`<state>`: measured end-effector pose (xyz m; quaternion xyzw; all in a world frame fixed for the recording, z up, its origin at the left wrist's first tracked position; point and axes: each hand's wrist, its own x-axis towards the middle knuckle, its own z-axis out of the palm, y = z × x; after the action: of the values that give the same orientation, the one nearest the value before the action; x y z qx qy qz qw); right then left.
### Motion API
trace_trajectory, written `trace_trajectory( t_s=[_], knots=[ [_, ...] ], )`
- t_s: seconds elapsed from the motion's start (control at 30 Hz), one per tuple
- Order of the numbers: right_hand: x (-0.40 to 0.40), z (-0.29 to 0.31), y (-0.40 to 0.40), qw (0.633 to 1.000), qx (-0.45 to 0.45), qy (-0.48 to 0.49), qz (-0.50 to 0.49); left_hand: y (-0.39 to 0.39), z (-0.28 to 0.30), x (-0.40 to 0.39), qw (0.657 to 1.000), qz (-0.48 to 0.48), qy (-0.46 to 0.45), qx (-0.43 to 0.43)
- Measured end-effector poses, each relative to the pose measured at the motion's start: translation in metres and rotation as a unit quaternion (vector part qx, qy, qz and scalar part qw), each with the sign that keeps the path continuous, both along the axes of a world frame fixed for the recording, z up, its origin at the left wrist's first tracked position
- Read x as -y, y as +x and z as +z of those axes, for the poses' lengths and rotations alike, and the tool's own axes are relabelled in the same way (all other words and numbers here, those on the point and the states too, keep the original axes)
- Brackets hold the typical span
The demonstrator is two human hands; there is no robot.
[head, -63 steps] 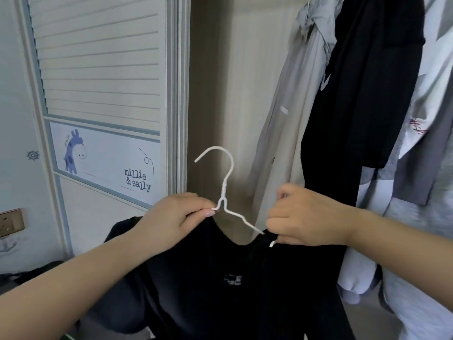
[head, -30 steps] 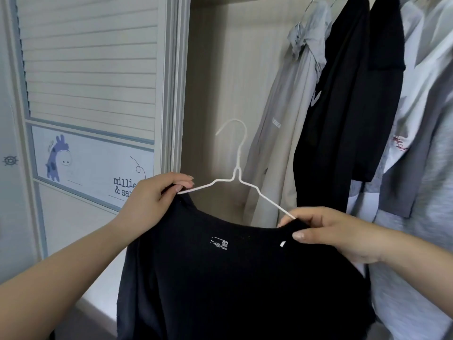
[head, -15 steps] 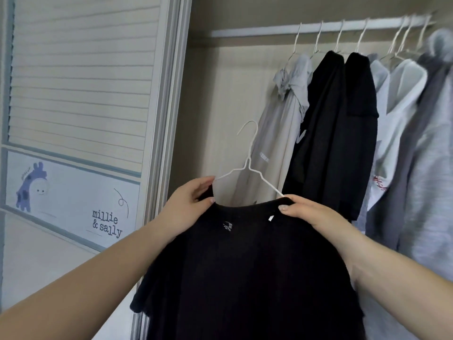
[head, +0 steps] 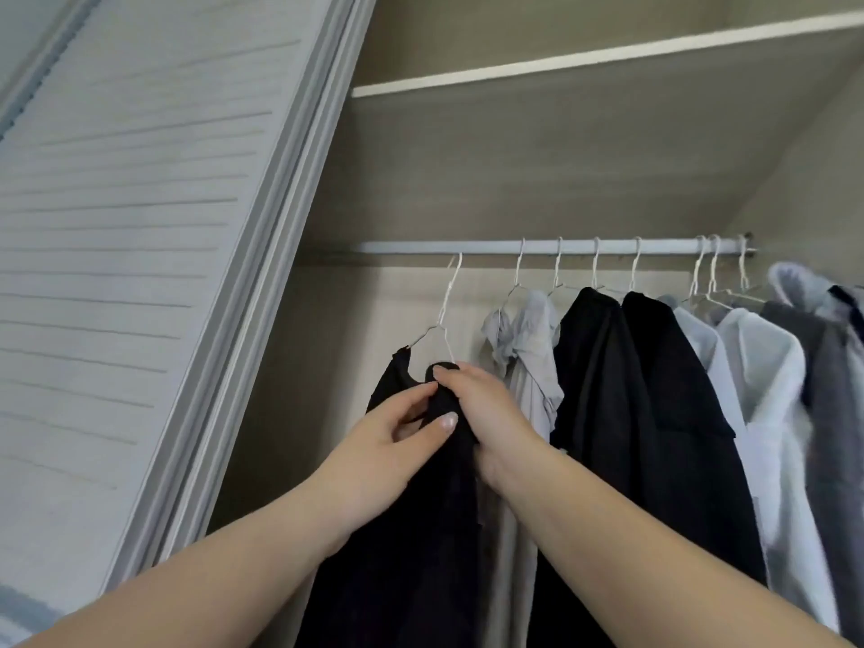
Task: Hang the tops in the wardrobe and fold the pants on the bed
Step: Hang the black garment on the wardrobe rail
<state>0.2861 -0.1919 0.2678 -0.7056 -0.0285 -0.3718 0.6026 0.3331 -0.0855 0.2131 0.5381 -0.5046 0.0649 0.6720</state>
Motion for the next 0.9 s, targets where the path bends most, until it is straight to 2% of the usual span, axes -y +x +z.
trace_trajectory(
  t_s=[0.13,0.23,0.47,0.67,0.77,0.9],
  knots=[
    [0.022,0.063,0.046,0.997,0.073,0.001,-0.021,0.027,0.044,0.026,0.998,0.018,-0.012,0.066],
    [0.032,0.103,0.072,0.994,0.09,-0.003,-0.057,0.045,0.071,0.039,0.993,0.059,-0.014,0.105],
    [0.063,0.178,0.12,0.991,0.114,0.007,-0.065,0.08,0.123,0.071,0.978,0.114,-0.019,0.173],
    [0.099,0.174,0.149,0.989,0.113,0.027,-0.091,0.093,0.133,0.092,0.956,0.18,0.041,0.228],
    [0.109,0.16,0.153,0.989,0.11,0.021,-0.093,0.098,0.122,0.098,0.954,0.172,0.069,0.237],
    [0.113,0.153,0.143,0.991,0.085,0.0,-0.1,0.1,0.112,0.101,0.957,0.154,0.061,0.237]
  ],
)
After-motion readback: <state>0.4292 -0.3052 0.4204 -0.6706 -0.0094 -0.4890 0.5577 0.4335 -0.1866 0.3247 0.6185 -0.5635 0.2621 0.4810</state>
